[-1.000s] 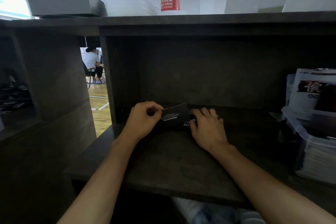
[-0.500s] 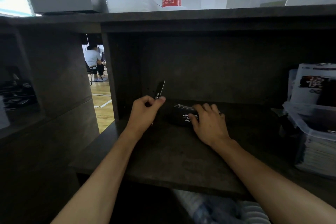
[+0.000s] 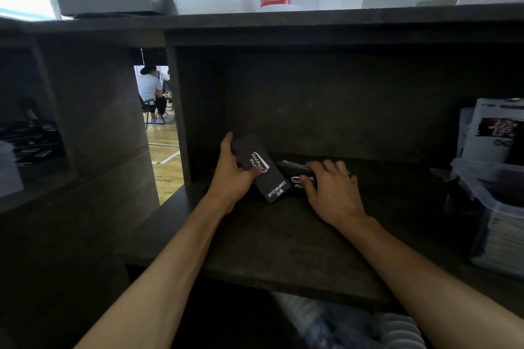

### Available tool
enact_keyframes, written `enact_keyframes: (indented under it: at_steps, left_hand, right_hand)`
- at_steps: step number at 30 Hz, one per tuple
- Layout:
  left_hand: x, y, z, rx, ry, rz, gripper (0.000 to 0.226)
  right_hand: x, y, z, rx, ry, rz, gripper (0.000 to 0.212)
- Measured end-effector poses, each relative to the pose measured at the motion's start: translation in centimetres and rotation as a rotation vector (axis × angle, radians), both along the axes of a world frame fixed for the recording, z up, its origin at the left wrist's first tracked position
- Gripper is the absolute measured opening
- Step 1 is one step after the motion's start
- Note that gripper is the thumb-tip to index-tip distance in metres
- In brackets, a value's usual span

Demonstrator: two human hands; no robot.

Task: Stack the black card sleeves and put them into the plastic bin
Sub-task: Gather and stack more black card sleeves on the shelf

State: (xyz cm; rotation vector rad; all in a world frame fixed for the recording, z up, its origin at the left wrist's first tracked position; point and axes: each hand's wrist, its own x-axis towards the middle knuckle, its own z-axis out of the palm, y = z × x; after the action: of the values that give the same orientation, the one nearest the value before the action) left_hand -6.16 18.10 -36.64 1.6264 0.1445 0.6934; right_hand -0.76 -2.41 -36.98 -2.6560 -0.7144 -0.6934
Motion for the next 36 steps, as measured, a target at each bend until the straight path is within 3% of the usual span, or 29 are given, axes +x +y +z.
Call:
enact_keyframes:
  at_steps: [5, 8, 11, 13, 16, 20, 24, 29, 33, 36]
  left_hand:
    - [-0.4, 0.0, -0.5, 0.294, -0.02, 0.281, 0.066]
    - [-0.9, -0.9, -0.6, 0.573, 0.171, 0.445, 0.055]
    - [-1.1, -2.8, -0.7, 0.976, 0.351, 0.401, 0.04]
    - [-1.2, -3.3, -0.8, 1.077, 0.376, 0.337, 0.039]
    - [-1.9, -1.3, -0.1, 1.001, 0.479, 0.441, 0.035]
    - [-2.8, 1.6, 0.4, 0.904, 0.802, 0.469, 0.068]
    - [-2.5, 2.3, 0.8, 0.855, 0.808, 0.451, 0.077]
    - [-3.0, 2.4, 0.3, 0.825, 0.574, 0.446, 0.065]
    - [-3.7, 2.9, 0.7, 0.521, 0.208, 0.214, 0.03]
    - [-4.6, 3.2, 1.6, 0.255, 0.0, 0.117, 0.032]
  right_hand:
    - [0.1, 0.0, 0.0, 0.008, 0.019, -0.001, 0.045]
    - [0.2, 0.1, 0.2, -0.017, 0.048, 0.007, 0.05]
    - [0.1, 0.2, 0.1, -0.053, 0.02, 0.004, 0.051]
    - [0.1, 0.2, 0.0, -0.066, 0.004, -0.001, 0.05]
    - [0.1, 0.1, 0.2, -0.077, 0.017, 0.016, 0.049]
    - [0.1, 0.1, 0.2, -0.068, 0.032, 0.031, 0.048]
    - [0.0, -0.1, 0.2, -0.057, 0.038, 0.029, 0.047]
    - [0.0, 0.0, 0.1, -0.046, 0.023, 0.024, 0.046]
    - [0.2, 0.1, 0.0, -0.041, 0.038, 0.017, 0.047]
    - [0.2, 0.1, 0.0, -0.039, 0.036, 0.012, 0.047]
